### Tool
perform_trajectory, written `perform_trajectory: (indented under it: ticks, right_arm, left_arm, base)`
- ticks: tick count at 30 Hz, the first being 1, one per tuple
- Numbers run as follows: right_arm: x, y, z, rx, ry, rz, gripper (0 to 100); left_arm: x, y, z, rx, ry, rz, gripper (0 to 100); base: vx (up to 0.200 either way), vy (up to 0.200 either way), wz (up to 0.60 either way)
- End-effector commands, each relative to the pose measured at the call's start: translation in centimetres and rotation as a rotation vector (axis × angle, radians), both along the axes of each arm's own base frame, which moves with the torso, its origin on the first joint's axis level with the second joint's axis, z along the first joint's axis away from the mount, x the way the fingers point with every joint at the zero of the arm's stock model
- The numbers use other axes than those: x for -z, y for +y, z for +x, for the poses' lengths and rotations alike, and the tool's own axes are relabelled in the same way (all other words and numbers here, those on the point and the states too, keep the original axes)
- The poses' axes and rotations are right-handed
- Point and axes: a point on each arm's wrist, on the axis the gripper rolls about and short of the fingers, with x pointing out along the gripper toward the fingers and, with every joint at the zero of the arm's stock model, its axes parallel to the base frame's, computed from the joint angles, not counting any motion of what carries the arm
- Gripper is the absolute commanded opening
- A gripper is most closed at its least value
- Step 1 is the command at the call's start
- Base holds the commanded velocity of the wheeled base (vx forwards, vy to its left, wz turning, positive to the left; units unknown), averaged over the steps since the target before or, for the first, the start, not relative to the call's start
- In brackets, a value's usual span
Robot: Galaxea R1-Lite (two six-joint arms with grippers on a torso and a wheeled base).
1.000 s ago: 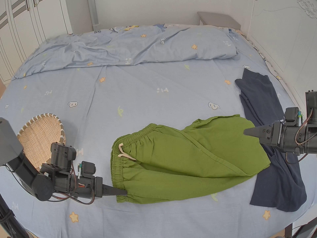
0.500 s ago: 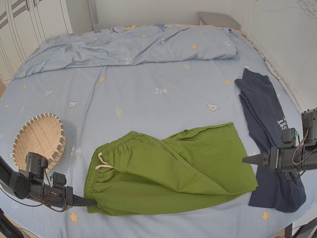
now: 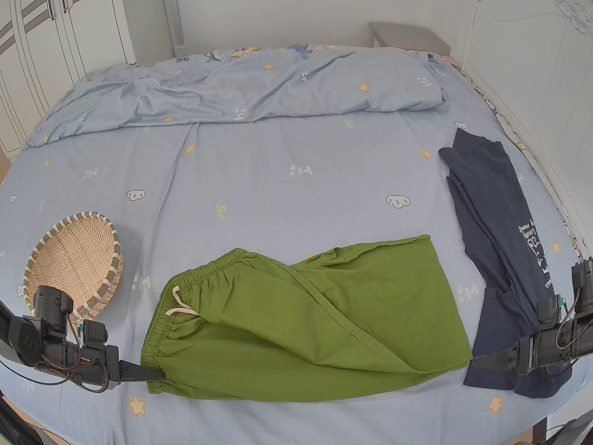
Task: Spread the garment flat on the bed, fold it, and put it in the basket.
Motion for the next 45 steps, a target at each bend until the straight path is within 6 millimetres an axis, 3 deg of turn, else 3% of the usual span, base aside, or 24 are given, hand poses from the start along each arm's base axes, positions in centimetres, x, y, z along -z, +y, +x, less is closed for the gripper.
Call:
perform_trajectory:
  ticks: [1, 18, 29, 35, 45]
  right_arm:
    - [1.9, -0.6, -0.5, 0.004, 0.088, -0.002, 100]
    - [7.7, 1.7, 0.4, -0.184, 0.205, 0.071, 100]
    - [12.3, 2.7, 1.6, -0.234, 0.117, 0.071, 100]
    - [12.9, 2.8, 1.9, -0.232, 0.126, 0.067, 100]
    - [11.6, 2.6, 2.2, -0.221, 0.04, 0.082, 100]
  left_arm:
    - [-0.2, 0.2, 0.0, -0.007, -0.01, 0.001, 0]
    - [-0.4, 0.9, 0.3, -0.041, -0.025, -0.007, 0]
    - [-0.4, 1.0, 0.3, -0.038, -0.031, -0.014, 0]
    - [-0.4, 0.9, 0.3, -0.037, -0.03, -0.014, 0]
    - [-0.4, 0.9, 0.3, -0.035, -0.03, -0.014, 0]
  base:
    - [0.0, 0.0, 0.0]
    - [0.0, 0.0, 0.0]
    - [0.0, 0.0, 0.0]
    - [0.0, 0.0, 0.0]
    - [0.0, 0.0, 0.0]
